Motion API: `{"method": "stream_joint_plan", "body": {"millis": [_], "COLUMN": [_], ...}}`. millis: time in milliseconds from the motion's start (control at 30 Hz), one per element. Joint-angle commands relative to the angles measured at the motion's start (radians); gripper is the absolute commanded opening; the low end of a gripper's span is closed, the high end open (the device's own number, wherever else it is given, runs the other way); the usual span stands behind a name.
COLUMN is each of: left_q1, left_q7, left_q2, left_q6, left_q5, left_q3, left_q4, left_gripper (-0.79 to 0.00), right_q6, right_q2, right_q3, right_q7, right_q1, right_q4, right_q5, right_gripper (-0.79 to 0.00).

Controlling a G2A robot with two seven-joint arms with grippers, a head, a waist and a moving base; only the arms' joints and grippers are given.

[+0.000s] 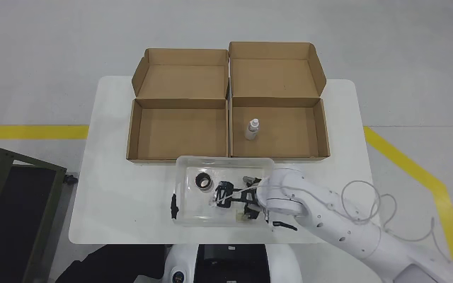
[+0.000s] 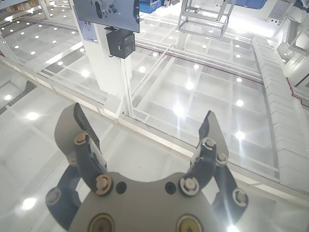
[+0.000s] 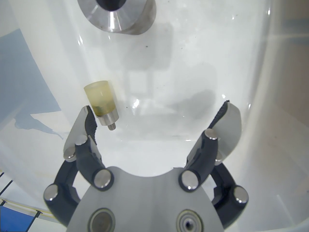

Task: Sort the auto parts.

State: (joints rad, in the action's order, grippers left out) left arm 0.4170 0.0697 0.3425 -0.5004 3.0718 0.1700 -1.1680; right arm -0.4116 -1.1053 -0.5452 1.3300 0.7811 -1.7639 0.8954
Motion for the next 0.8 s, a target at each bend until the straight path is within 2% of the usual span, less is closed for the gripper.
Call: {"method": "stream_joint_plan", "body": {"millis": [0, 400, 567, 767], "left_q1": [0.000, 0.000, 0.000, 0.000], "left_q7": [0.000, 0.000, 0.000, 0.000], "left_q2": [0.000, 0.000, 0.000, 0.000], "left_q6": [0.000, 0.000, 0.000, 0.000], "left_q5": [0.000, 0.000, 0.000, 0.000], "left_q3": [0.000, 0.000, 0.000, 0.000], "left_q4": [0.000, 0.000, 0.000, 0.000], "left_gripper": [0.000, 0.000, 0.000, 0.000], "right_q6": [0.007, 0.060, 0.042, 0.036], "right_q2": [-0.002, 0.006, 0.020, 0.021], "right_q3": [-0.002, -0.036, -0.061, -0.063], "right_q7": [-0.009, -0.084, -0.048, -0.042], "right_q1": [-0.001, 0.050, 0.087, 0.106], "right_q4": [0.004, -0.040, -0.090, -0.086], "right_q5": [0.010, 0.101, 0.112, 0.127], "right_gripper": [0.000, 0.000, 0.000, 0.000]}}
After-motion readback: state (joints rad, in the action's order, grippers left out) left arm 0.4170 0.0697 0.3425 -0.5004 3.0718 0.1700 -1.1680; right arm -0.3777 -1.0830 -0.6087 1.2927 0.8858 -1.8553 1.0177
